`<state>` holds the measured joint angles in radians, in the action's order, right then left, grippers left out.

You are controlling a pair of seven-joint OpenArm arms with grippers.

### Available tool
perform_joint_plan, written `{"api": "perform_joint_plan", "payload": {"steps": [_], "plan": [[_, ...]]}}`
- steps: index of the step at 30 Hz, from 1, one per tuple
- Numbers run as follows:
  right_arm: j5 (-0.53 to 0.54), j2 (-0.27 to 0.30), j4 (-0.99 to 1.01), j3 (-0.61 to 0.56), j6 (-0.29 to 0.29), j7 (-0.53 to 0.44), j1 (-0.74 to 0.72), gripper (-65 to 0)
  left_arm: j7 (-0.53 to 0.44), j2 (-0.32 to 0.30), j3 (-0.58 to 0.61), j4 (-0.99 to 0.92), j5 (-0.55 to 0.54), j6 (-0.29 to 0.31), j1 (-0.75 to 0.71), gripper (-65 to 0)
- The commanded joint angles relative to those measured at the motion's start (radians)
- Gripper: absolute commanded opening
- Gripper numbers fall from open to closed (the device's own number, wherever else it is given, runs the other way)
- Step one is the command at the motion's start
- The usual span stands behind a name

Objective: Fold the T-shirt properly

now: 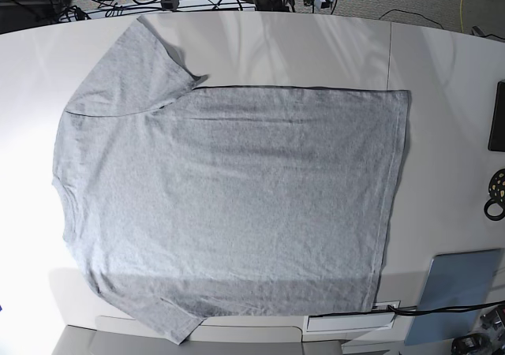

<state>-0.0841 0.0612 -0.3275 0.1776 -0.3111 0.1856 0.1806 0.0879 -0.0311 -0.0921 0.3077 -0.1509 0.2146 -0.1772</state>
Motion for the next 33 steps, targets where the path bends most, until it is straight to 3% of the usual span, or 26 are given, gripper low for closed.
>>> {"api": "perform_joint_plan", "payload": {"steps": [1,22,33], "plan": [[0.000,0.004,-0.004,0.000,-0.006,0.001,0.008,-57.2,0.000,-0.003,0.000,0.004,-0.005,0.010,-0.006,-36.4],[0.001,0.033,-0.004,0.000,-0.006,-0.002,0.008,-57.2,0.000,-0.003,0.000,0.004,-0.003,0.010,-0.011,-36.4],[0.000,0.034,-0.005,0.000,-0.006,0.002,0.017,-57.2,0.000,-0.003,0.000,0.004,0.088,0.010,-0.013,-36.4]]}}
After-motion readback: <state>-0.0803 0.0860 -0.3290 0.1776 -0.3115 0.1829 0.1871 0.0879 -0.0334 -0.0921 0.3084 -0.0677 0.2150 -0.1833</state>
